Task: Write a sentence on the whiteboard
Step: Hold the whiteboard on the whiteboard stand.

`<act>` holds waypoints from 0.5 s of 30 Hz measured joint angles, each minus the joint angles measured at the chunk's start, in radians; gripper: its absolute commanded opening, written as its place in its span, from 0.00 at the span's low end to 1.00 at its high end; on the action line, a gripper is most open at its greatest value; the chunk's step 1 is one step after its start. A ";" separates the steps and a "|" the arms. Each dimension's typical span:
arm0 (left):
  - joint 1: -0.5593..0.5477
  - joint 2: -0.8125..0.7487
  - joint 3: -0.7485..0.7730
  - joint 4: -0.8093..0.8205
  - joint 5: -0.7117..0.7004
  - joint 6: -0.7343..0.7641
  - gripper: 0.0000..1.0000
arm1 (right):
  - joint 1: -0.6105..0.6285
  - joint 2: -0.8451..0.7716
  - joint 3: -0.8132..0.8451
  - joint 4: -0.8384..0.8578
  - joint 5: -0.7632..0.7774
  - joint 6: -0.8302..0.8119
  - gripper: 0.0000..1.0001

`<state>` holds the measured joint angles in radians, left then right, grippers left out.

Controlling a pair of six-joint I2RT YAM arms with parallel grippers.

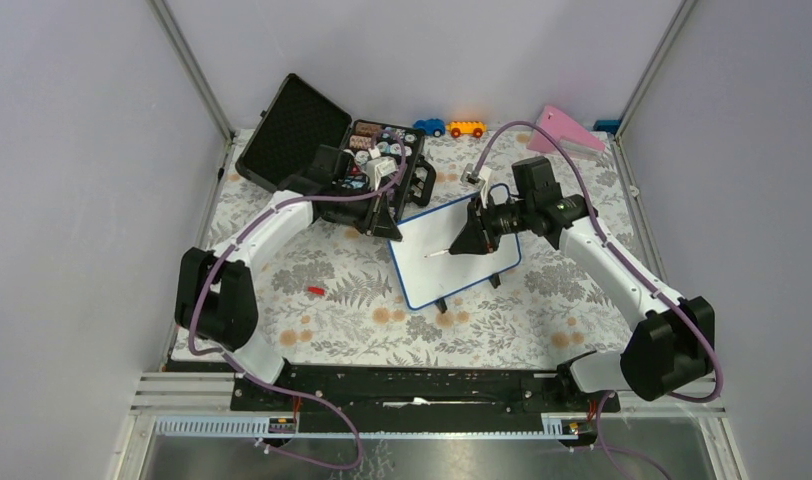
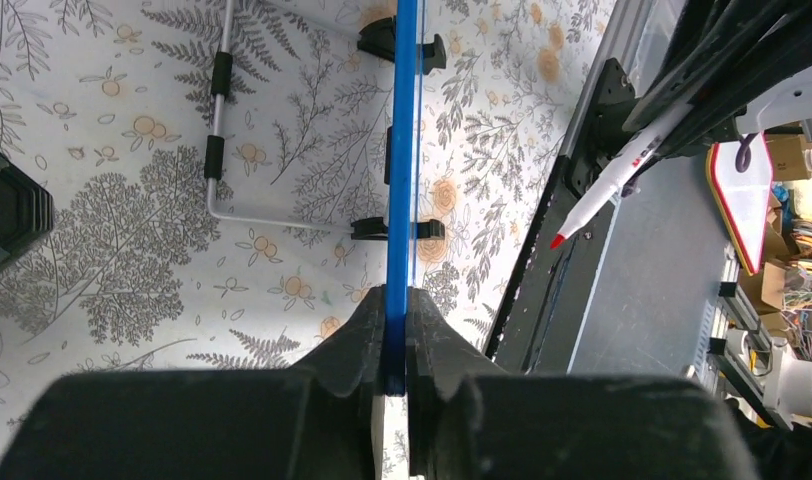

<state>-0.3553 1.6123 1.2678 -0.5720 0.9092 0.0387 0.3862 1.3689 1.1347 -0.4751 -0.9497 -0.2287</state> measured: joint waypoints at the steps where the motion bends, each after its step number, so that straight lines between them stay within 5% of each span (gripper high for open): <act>1: 0.000 0.006 0.012 -0.007 0.001 0.008 0.00 | 0.000 0.000 -0.002 -0.001 0.004 0.000 0.00; 15: -0.006 0.086 0.111 -0.091 0.023 0.093 0.00 | 0.065 0.050 -0.001 0.162 0.089 0.030 0.00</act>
<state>-0.3611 1.6981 1.3788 -0.6632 0.9321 0.1318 0.4515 1.4185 1.1336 -0.3130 -0.8604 -0.1989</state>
